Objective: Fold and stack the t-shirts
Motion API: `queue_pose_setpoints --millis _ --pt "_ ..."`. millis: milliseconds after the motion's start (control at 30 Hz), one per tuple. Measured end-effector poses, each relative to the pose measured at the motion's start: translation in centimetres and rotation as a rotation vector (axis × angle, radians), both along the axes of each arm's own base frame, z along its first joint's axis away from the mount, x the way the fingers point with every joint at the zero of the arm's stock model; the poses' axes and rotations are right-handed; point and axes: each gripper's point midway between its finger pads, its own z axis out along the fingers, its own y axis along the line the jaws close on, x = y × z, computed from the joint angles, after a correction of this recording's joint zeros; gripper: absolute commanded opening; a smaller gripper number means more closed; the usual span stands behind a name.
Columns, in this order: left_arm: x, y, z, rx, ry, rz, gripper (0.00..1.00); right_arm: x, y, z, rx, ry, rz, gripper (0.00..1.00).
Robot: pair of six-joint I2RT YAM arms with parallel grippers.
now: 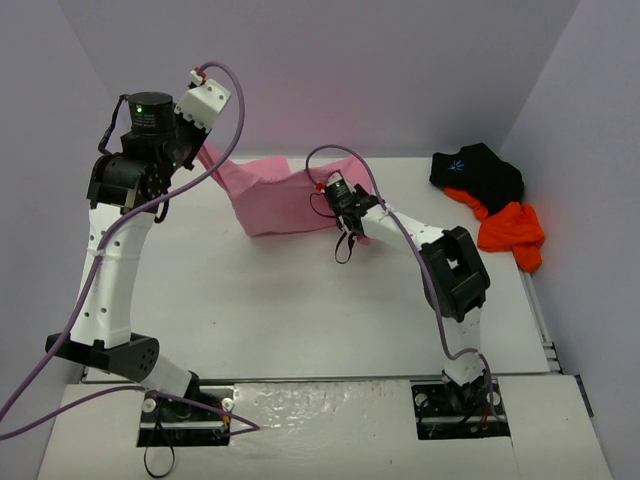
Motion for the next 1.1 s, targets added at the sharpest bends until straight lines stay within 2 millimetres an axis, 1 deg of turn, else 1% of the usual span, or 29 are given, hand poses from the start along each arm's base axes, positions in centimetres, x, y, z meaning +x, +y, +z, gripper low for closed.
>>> queue_pose_setpoints --millis 100,133,333,467,567,667,767,833,967,1033,1100 --pt "0.0 0.0 0.0 0.003 0.0 0.0 0.0 -0.8 0.2 0.6 0.026 0.012 0.007 0.14" --pt "0.0 0.0 0.0 0.003 0.0 0.001 0.0 -1.0 0.1 0.7 0.032 0.017 0.006 0.12" --pt "0.0 0.2 0.0 0.009 0.0 0.005 0.0 -2.4 -0.4 0.7 0.037 0.055 0.006 0.12" --pt "0.0 0.2 0.1 0.012 -0.003 0.009 0.0 -3.0 -0.6 0.8 0.037 0.073 0.009 0.14" --pt "0.0 0.3 0.1 0.015 -0.003 0.012 0.0 -3.3 -0.8 1.4 0.039 0.074 0.007 0.22" --pt "0.1 0.4 0.0 0.017 -0.002 0.015 0.0 -3.5 -1.0 2.1 0.046 0.069 0.006 0.36" --pt "0.2 0.4 0.0 0.018 0.0 0.015 0.0 -3.9 -1.2 2.9 0.054 0.066 0.004 0.34" --pt "0.3 0.3 -0.1 0.019 0.001 0.016 0.0 -4.1 -1.3 3.4 0.062 0.063 0.004 0.26" --pt "0.6 0.3 -0.2 0.02 0.003 0.018 0.0 -4.5 -1.3 4.2 0.088 0.062 0.007 0.21" --pt "0.6 0.3 -0.2 0.02 0.002 0.018 0.0 -4.7 -1.3 4.4 0.099 0.068 0.012 0.14" --pt "0.6 0.3 -0.2 0.021 0.002 0.019 0.0 -5.0 -1.1 4.4 0.109 0.079 0.016 0.17"
